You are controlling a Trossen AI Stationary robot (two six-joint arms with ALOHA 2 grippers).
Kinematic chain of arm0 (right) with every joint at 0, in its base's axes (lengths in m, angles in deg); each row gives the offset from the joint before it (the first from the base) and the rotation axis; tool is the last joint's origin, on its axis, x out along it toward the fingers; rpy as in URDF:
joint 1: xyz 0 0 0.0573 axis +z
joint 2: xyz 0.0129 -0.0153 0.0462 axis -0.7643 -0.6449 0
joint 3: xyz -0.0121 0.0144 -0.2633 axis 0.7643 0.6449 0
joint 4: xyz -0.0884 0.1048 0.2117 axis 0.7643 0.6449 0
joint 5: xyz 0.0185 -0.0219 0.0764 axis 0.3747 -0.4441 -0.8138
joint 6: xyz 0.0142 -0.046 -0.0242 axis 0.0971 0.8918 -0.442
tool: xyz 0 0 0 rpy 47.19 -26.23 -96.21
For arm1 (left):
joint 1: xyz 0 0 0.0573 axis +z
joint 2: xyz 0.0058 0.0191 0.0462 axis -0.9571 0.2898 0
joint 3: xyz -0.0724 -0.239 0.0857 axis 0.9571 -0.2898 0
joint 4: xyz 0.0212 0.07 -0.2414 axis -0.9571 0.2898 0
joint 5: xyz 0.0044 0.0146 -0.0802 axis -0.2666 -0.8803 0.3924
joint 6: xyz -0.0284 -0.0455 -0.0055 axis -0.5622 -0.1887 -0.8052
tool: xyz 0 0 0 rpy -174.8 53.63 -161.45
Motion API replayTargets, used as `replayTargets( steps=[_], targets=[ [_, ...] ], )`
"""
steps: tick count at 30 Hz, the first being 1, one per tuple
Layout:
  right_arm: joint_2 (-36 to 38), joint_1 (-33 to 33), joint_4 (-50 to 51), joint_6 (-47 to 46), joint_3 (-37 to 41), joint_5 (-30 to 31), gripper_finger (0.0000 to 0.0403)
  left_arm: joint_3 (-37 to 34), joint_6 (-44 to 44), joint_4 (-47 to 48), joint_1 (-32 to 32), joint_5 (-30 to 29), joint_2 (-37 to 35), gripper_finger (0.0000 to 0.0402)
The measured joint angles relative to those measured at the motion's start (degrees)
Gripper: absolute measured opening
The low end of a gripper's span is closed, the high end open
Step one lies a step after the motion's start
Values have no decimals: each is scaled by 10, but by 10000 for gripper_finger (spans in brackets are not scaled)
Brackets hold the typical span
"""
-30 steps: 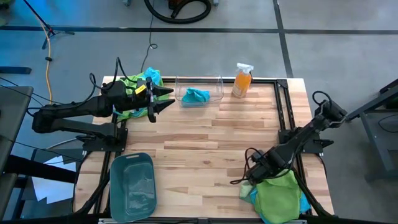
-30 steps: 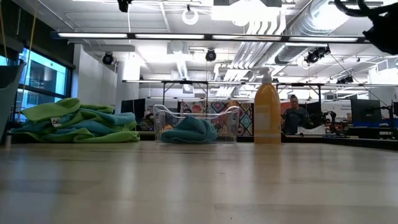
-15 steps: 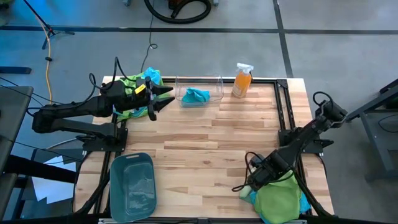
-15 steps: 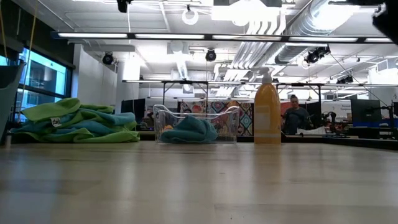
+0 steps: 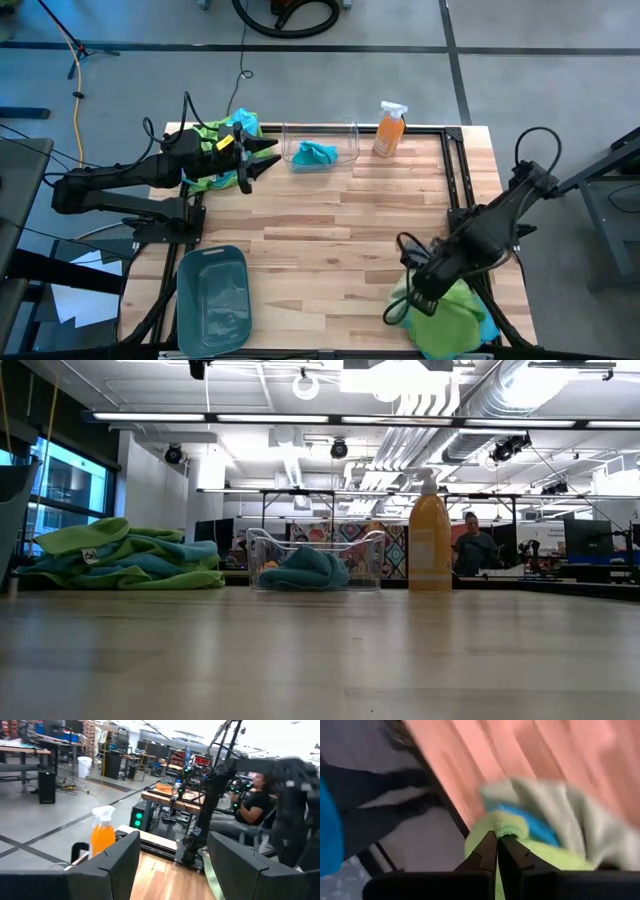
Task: Sort microfiber towel by color & place in baskets
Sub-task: Put the green microfiber towel into the blue bin
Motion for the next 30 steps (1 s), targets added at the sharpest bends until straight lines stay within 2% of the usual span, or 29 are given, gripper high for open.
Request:
replayTargets(
  steps=[6, 11, 14, 20, 24, 30],
  targets=[
    [0, -45, -3, 120, -122, 133, 1, 0, 0, -8, 0, 33, 1, 220],
    [1, -109, -41, 259, -171, 178, 0, 0, 0, -75, -1, 100, 17, 220],
    [0, -152, -92, 348, -179, 173, 0, 1, -5, -123, -9, 122, 33, 220],
    [-5, -232, -189, 488, -180, 129, 0, 53, 1, -122, -30, 145, 86, 220],
    [-11, -270, -250, 550, -180, 94, 0, 104, 5, -91, -37, 195, 137, 220],
    [-23, -292, -322, 615, -180, 64, 0, 177, 53, -55, -42, 203, 205, 220]
  ],
)
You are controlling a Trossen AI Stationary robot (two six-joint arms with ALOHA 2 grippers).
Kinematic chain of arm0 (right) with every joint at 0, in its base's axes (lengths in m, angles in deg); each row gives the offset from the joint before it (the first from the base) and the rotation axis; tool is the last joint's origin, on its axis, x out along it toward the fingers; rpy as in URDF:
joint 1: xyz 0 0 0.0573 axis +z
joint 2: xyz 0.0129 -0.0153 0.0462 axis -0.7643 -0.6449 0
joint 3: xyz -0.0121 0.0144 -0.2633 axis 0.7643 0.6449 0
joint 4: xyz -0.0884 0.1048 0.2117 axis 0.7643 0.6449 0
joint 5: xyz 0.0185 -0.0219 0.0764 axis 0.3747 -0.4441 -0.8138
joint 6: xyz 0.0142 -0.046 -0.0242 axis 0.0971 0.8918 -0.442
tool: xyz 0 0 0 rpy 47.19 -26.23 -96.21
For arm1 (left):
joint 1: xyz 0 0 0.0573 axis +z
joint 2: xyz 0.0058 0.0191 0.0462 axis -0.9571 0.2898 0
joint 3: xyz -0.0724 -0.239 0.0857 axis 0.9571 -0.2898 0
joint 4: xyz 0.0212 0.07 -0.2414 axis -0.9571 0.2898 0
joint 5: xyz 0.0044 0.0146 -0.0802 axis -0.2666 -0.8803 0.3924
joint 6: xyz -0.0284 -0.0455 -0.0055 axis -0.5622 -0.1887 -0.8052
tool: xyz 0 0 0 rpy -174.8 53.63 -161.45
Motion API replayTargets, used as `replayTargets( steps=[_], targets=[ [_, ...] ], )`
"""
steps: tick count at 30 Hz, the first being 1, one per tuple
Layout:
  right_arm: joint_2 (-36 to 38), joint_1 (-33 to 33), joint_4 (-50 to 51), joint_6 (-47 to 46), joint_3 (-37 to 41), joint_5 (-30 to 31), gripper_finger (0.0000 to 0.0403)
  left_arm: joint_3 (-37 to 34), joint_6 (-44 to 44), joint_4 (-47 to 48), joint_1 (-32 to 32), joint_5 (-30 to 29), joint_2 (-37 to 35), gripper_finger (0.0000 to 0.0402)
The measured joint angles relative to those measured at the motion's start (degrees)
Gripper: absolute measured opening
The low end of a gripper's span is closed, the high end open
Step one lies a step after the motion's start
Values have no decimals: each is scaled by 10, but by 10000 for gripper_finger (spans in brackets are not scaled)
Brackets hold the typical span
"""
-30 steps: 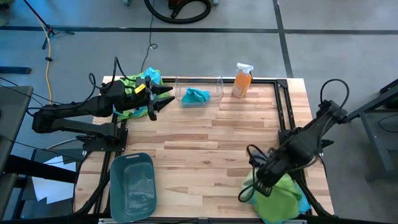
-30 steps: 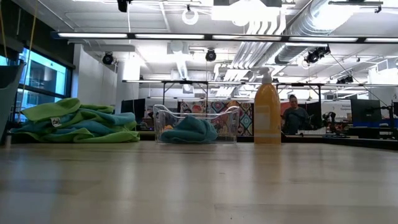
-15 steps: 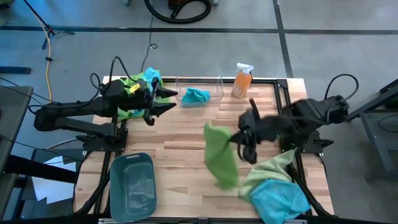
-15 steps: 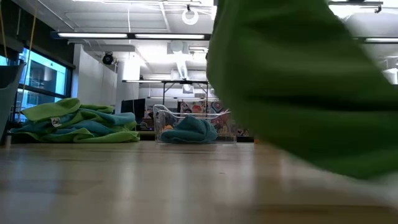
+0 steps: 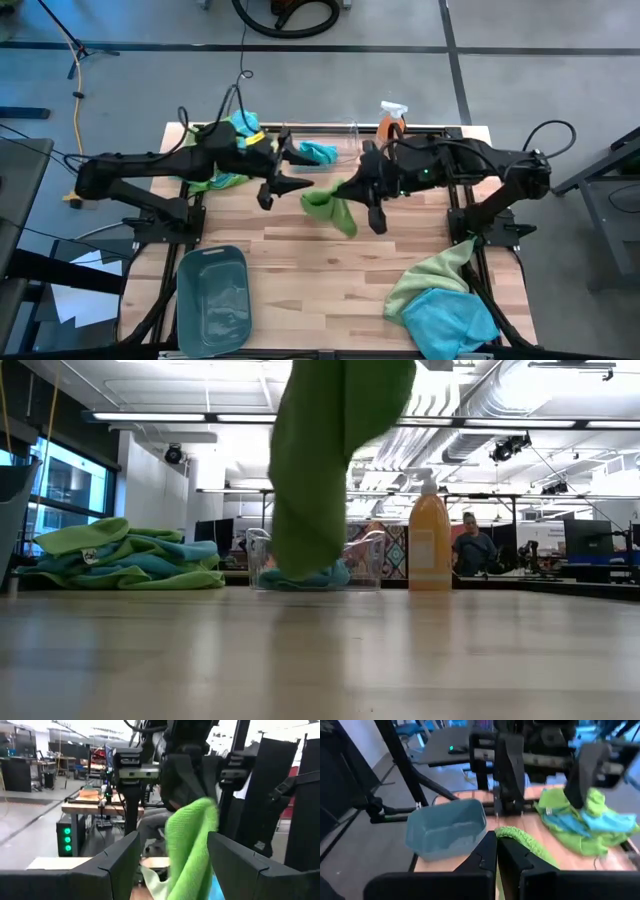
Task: Sort microfiber towel by color & place in baskets
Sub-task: Put the green microfiber towel into the blue bin
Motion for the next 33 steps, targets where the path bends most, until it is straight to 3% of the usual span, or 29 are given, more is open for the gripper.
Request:
replayTargets(
  steps=[8, 16, 22, 33],
  targets=[
    [-1, -16, -17, 27, 0, -1, 0, 39, -23, 31, -1, 133, 41, 220],
    [-1, -18, -83, 59, -3, -12, 0, 39, -13, 38, 0, 90, 64, 220],
    [-1, -18, -88, 95, -39, 24, 0, 39, -8, 80, -7, 89, 80, 220],
    [0, -18, -87, 135, -91, 35, 0, 40, 13, 81, -30, 85, 108, 220]
  ],
)
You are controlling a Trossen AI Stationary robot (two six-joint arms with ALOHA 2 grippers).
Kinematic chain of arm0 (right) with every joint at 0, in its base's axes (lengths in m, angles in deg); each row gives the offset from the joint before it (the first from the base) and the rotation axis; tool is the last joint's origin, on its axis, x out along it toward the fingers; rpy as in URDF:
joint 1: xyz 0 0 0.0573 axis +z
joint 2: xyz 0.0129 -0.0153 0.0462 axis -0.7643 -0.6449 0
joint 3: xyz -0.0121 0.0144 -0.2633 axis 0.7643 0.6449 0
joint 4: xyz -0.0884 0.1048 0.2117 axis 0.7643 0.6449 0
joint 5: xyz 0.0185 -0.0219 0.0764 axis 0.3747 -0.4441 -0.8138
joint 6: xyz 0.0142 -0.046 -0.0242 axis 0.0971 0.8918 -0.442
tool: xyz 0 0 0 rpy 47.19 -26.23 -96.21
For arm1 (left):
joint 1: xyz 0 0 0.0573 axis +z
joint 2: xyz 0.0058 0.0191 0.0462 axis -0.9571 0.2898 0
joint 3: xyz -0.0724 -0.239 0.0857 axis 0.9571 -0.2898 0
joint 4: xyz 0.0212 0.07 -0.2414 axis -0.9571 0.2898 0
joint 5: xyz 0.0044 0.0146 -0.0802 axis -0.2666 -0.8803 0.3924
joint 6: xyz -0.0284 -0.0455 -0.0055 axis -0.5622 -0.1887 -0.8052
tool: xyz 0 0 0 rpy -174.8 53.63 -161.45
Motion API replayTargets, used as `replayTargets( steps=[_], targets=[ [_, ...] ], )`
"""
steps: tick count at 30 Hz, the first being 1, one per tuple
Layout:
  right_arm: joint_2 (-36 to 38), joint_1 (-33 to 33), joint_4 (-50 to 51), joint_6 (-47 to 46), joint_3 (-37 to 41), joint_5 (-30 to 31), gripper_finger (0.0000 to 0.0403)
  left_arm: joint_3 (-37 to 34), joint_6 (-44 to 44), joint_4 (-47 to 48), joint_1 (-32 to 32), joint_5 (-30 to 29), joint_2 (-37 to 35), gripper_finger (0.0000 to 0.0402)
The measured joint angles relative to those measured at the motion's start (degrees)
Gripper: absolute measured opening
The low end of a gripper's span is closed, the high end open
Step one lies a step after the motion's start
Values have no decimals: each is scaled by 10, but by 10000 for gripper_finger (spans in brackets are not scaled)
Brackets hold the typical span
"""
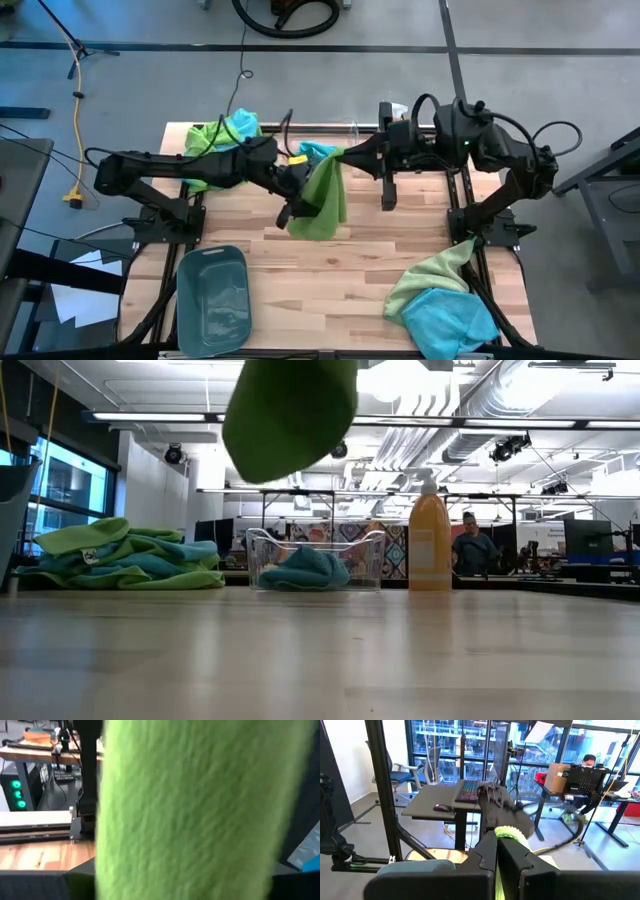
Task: Sort microfiber towel by color & place in baskets
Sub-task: Put the green microfiber towel into the blue bin
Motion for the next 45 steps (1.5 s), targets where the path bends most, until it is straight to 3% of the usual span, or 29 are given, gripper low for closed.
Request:
replayTargets(
  steps=[7, 9, 13, 14, 17, 20, 25, 29, 33, 41, 45],
  targets=[
    [0, 0, 9, -3, 0, 0, 0, 0, -3, -29, -4, -8, 25, 196],
    [0, 0, 10, -3, 0, 0, 0, 0, -1, -30, -4, -14, 26, 158],
    [0, 0, 9, -4, 0, 0, 0, 0, 8, -39, -3, -28, 25, 34],
    [0, 0, 9, -5, 0, 0, 0, 0, 12, -37, -1, -29, 24, 18],
    [0, 0, 10, -30, 0, 1, 6, 0, 11, -32, 4, -33, 21, 11],
    [0, 0, 28, -50, 0, 18, 38, 0, 14, -1, 12, -38, 13, 3],
    [14, 13, 65, -73, 0, 81, 135, 0, 29, 73, 24, -53, -12, 1],
    [35, 14, 126, -86, 0, 90, 215, 0, 45, 144, 32, -94, -38, 1],
    [58, 12, 200, -137, 0, 101, 269, 0, 56, 232, 36, -130, -72, 1],
    [74, 10, 308, -195, 0, 168, 291, -1, -2, 442, 22, -169, -153, 0],
    [73, 10, 317, -179, 5, 205, 291, -1, -65, 483, -31, -167, -200, 0]
  ],
)
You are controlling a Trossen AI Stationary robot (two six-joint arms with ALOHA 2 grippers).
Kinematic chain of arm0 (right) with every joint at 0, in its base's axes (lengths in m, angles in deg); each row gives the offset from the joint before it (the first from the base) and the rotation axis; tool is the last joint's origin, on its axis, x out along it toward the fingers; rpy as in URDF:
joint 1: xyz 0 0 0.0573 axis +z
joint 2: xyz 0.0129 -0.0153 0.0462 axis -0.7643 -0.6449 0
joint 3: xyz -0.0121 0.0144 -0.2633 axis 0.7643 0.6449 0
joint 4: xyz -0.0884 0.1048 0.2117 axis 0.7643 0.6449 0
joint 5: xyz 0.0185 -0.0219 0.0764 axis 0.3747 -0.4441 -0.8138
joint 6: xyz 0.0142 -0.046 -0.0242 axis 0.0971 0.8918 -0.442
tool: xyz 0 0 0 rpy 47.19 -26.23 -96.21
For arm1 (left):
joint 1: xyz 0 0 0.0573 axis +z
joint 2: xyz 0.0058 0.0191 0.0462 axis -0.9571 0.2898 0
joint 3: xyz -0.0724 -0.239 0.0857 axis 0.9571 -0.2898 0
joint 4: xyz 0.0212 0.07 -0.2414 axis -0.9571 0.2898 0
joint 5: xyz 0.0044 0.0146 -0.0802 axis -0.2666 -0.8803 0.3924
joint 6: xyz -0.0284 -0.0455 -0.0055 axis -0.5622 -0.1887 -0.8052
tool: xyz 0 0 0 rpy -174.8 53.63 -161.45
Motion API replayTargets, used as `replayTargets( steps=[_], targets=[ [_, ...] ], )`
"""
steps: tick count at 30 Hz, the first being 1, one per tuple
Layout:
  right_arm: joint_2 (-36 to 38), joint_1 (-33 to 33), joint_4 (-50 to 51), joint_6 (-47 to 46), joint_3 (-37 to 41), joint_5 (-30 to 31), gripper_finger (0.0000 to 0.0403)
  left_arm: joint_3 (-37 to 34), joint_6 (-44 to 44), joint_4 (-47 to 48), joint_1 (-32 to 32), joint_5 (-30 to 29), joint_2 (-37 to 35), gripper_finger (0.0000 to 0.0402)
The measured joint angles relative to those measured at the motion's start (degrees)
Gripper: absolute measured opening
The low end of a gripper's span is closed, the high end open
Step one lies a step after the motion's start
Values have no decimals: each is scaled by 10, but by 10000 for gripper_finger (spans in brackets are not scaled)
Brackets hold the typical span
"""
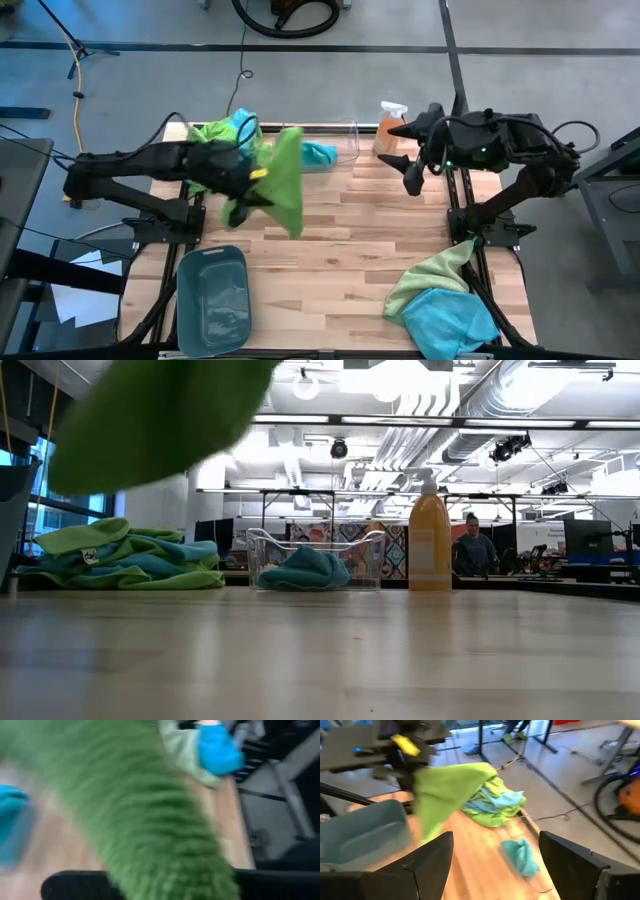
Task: Sort microfiber towel by color & place in baskets
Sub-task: Put the green microfiber towel into the blue bin
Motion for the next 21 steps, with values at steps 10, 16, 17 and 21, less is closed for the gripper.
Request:
replayTargets(
  steps=[10, 16, 17, 21],
  targets=[
    [-1, -26, -10, 24, 34, 25, 291, 0, -194, 86, -274, -41, -34, 0],
    [-1, -45, -15, 25, 57, 7, 291, 0, -318, 186, -420, -29, 9, 0],
    [-2, -48, -15, 24, 59, 4, 291, 0, -330, 203, -439, -27, 18, 0],
    [-2, -54, -21, 24, 73, -2, 291, 0, -343, 261, -487, -22, 65, 0]
  ],
)
